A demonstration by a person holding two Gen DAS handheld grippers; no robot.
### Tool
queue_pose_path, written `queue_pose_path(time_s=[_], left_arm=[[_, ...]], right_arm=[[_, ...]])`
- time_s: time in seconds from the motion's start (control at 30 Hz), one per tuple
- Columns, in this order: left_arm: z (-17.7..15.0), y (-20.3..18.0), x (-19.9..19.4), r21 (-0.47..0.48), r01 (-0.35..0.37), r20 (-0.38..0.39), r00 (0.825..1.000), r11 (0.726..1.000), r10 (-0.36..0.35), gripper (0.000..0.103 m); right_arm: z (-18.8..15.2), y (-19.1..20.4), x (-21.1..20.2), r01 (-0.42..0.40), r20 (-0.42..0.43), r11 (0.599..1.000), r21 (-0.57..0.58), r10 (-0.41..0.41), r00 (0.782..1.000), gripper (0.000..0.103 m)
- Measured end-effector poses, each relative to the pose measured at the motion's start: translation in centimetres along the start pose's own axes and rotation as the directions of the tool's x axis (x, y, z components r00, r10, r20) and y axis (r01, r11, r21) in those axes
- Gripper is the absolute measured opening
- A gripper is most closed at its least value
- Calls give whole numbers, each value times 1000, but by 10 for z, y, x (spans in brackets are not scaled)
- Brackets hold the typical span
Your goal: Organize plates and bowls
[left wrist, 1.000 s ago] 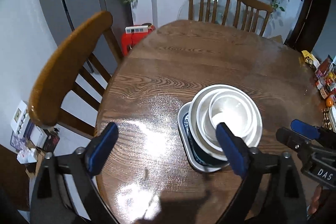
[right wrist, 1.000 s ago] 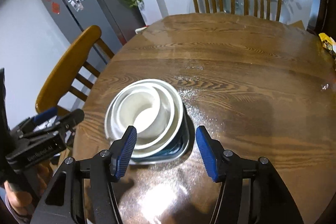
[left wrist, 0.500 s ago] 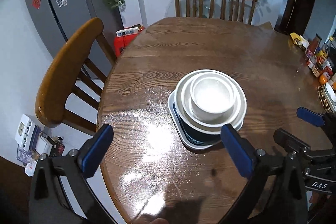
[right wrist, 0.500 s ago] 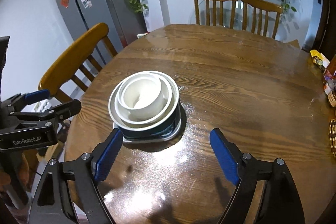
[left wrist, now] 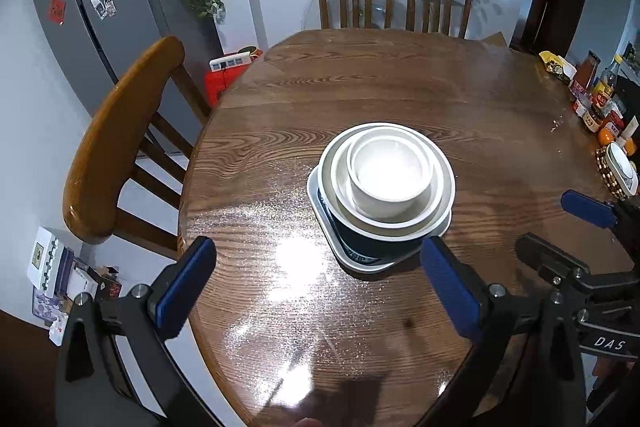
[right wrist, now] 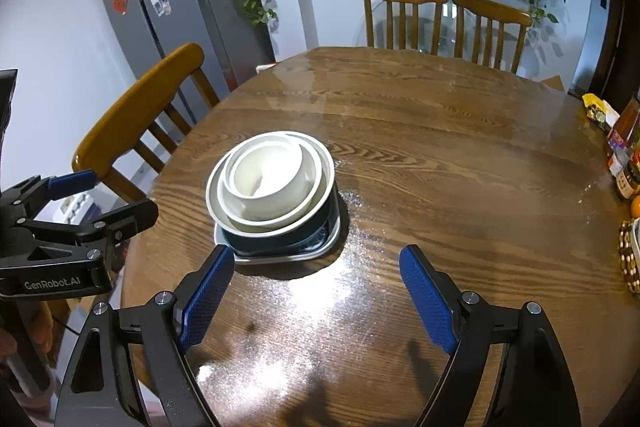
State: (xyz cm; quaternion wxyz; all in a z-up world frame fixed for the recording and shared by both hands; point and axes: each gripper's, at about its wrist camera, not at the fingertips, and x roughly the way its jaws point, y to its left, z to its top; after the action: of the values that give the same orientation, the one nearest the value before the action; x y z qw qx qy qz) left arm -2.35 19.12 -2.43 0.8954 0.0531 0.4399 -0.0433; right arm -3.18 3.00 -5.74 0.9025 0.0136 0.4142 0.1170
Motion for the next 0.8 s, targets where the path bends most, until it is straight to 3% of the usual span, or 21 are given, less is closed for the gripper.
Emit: queue_pose_path(time_s=[0.8], left_arm=[[-3, 0, 2, 0, 9, -13, 1000, 1000, -9, 102]], right_arm=[[-3, 7, 5, 0, -13, 1000, -7, 0, 1000, 85]])
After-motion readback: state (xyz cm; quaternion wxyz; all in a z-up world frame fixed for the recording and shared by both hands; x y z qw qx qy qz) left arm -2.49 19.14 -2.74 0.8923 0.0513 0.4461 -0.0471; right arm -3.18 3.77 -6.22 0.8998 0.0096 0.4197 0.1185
